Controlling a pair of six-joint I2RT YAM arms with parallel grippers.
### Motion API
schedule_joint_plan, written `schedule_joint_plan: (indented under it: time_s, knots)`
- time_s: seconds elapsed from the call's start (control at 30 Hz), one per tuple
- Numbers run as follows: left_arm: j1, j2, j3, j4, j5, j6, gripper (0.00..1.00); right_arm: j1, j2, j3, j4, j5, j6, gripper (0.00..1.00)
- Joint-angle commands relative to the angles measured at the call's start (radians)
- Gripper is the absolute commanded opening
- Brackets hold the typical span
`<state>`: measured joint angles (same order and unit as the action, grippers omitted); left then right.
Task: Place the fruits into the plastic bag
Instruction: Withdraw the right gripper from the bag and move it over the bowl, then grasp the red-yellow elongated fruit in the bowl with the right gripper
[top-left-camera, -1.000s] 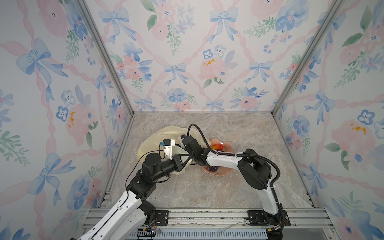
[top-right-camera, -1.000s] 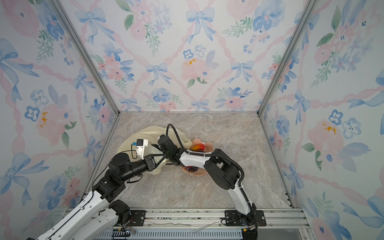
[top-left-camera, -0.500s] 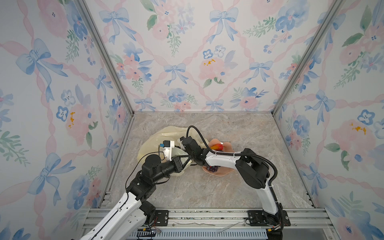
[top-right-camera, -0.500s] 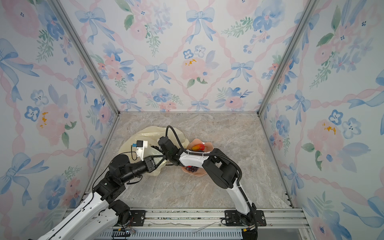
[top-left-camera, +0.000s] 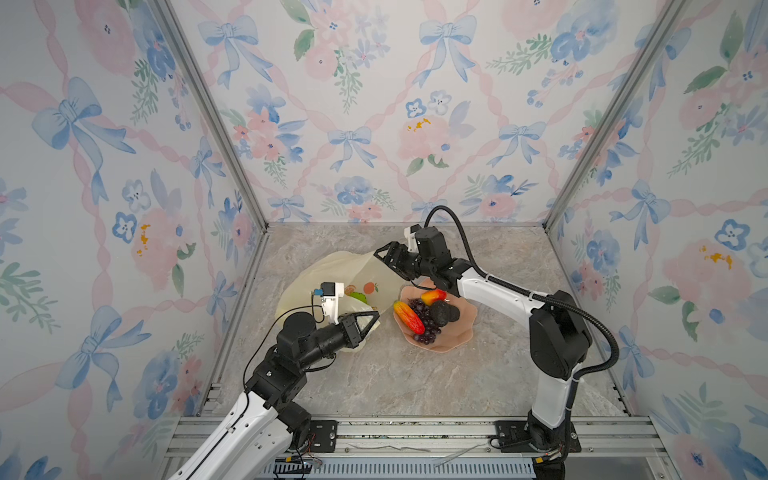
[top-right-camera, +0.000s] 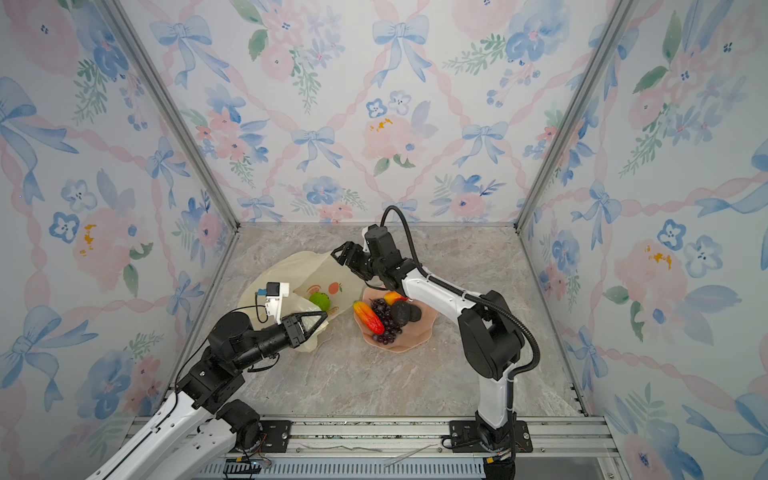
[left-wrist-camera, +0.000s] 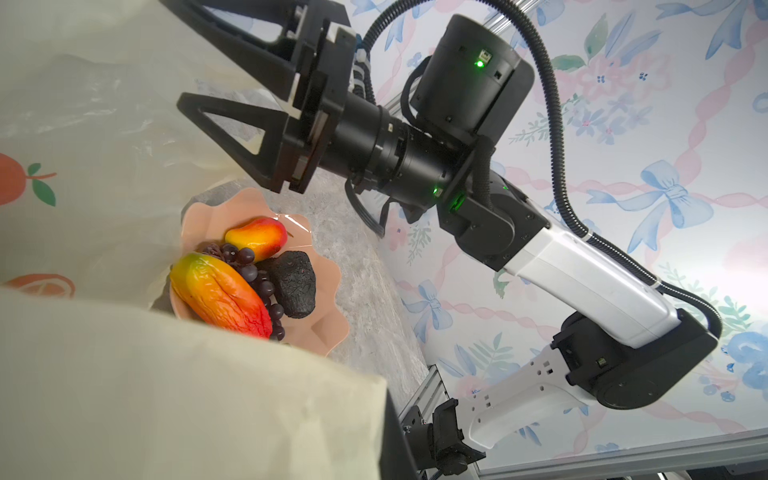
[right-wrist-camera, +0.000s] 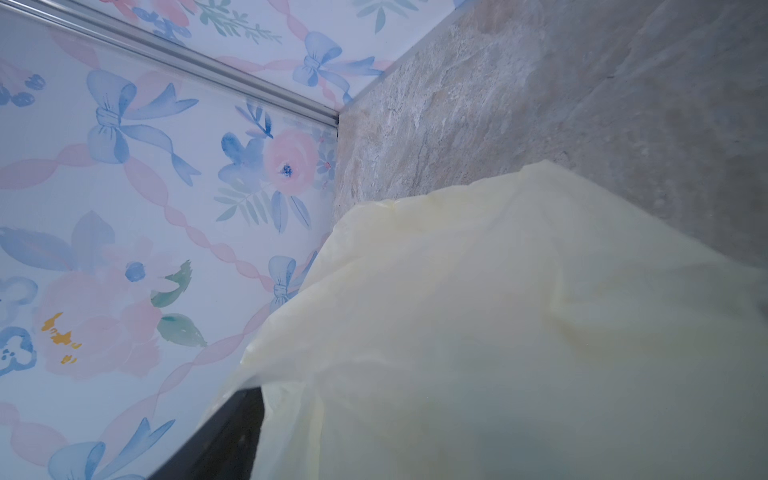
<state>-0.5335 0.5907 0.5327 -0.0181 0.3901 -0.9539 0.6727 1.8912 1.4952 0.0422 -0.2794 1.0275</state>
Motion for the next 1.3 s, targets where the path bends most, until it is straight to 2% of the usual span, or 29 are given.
schedule_joint_plan:
  time_s: [0.0,0.07,0.2,0.43,0.53,0.6,0.67,0.77,0.8,0.9,1.1,1.27]
  knots:
    - [0.008,0.004,0.029,-0.004,-0.010,0.008,0.00,-0.018,-0.051,0.012,-0.073,-0.007,-0.045,0.79]
    - [0.007,0.010,0.030,0.004,-0.010,0.003,0.00,-0.036,-0.079,0.013,-0.098,-0.021,-0.058,0.80]
    - [0.007,0.015,0.030,0.026,-0.005,-0.008,0.00,-0.072,-0.137,0.039,-0.173,-0.124,-0.090,0.84]
    - [0.008,0.015,0.026,0.038,-0.003,-0.010,0.00,-0.104,-0.209,0.167,-0.521,-0.400,-0.278,0.99]
    - [0.007,0.048,0.034,0.034,-0.007,0.001,0.00,-0.113,-0.292,0.178,-0.601,-0.469,-0.335,0.96]
    - [0.007,0.058,0.038,0.038,-0.004,0.002,0.00,-0.111,-0.326,0.226,-0.717,-0.471,-0.437,0.96]
    - [0.007,0.063,0.039,0.045,-0.002,0.001,0.00,-0.098,-0.337,0.316,-0.920,-0.395,-0.588,0.96]
    - [0.007,0.070,0.042,0.051,-0.002,0.005,0.00,-0.022,-0.337,0.423,-1.213,-0.097,-0.812,0.96]
    - [0.009,0.072,0.045,0.051,-0.001,0.007,0.00,0.015,-0.338,0.426,-1.268,0.016,-0.860,0.96]
    - [0.009,0.079,0.049,0.051,0.003,0.009,0.00,0.089,-0.336,0.361,-1.324,0.211,-0.910,0.96]
    - [0.010,0.089,0.052,0.054,0.011,0.010,0.00,0.199,-0.299,0.218,-1.244,0.356,-0.905,0.97]
    - [0.010,0.081,0.046,0.052,0.012,0.007,0.00,0.253,-0.215,0.173,-1.146,0.366,-0.907,1.00]
